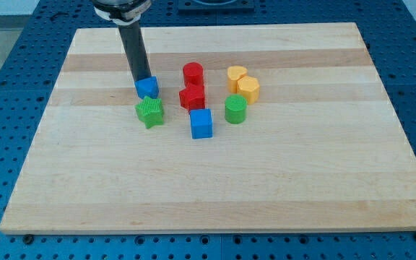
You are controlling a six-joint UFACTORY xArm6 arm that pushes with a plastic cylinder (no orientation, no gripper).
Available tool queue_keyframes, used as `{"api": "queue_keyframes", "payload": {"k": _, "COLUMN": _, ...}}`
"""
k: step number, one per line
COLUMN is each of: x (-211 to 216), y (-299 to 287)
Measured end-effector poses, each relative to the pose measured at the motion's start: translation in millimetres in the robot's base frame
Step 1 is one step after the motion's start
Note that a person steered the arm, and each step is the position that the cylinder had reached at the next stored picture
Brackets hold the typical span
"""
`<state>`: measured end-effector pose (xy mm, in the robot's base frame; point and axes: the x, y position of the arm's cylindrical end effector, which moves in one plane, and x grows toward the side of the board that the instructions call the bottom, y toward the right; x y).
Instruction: Move the green star towards the center left
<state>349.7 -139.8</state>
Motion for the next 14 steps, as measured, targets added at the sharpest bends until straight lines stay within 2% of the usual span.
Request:
{"api": "queue_keyframes", "payload": {"k": 1, "x": 0, "y": -30}}
{"api": "queue_keyframes", "payload": {"k": 2, "x": 23, "y": -55}}
{"api": "queue_keyframes", "payload": {"k": 3, "x": 75, "y": -51}}
{"api": "queue_keyframes", "payload": {"k": 4, "x": 119, "y": -5}}
{"api": "queue_keyframes", "payload": {"k": 5, "x": 120, "y": 114}}
{"api": "queue_keyframes", "payload": {"k": 6, "x": 78, "y": 147}}
{"api": "queue_keyframes", "payload": {"k": 7, "x": 56, "y": 112}}
{"api": "queue_keyframes", "payload": {"k": 9, "x": 83, "y": 25}}
{"api": "queue_keyframes", "payload": {"k": 10, "x": 61, "y": -14}}
{"api": "queue_keyframes", "payload": {"k": 11, "x": 58, "y": -41}}
{"api": "queue_keyframes", "payload": {"k": 13, "x": 128, "y": -43}}
{"api": "queue_keyframes", "payload": {"k": 14, "x": 139, "y": -70}}
